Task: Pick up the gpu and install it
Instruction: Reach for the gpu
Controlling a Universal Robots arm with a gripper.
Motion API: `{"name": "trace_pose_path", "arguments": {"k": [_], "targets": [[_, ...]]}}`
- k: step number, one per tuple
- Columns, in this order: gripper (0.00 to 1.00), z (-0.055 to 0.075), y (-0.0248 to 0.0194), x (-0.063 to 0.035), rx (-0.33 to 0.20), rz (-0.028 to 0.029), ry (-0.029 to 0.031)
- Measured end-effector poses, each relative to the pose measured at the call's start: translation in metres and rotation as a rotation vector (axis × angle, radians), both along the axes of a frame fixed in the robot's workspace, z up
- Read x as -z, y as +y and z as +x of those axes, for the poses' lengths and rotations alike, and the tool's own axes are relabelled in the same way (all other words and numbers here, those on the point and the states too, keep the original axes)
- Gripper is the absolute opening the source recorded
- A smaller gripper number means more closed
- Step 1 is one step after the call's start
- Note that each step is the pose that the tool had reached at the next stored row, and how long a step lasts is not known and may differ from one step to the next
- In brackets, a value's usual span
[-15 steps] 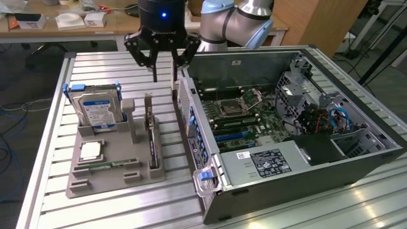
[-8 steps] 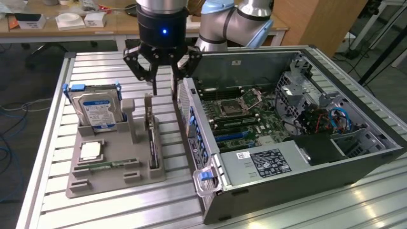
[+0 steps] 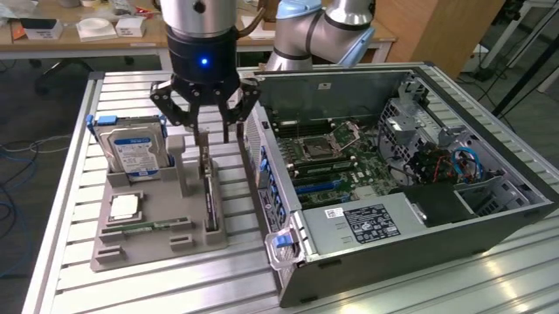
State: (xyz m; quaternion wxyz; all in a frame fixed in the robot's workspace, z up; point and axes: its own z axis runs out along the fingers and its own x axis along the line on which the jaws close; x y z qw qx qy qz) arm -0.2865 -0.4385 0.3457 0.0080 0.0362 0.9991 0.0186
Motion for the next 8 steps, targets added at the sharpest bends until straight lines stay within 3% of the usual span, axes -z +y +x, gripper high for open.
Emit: {"name": "trace_pose_path", "arguments": {"k": [5,8], "targets": [[0.47,-0.0023,-0.0033,0.0088,0.0,0.0,0.0002],[0.47,-0.0024,-0.0033,0.0088,0.0,-0.0002,0.0013]]}}
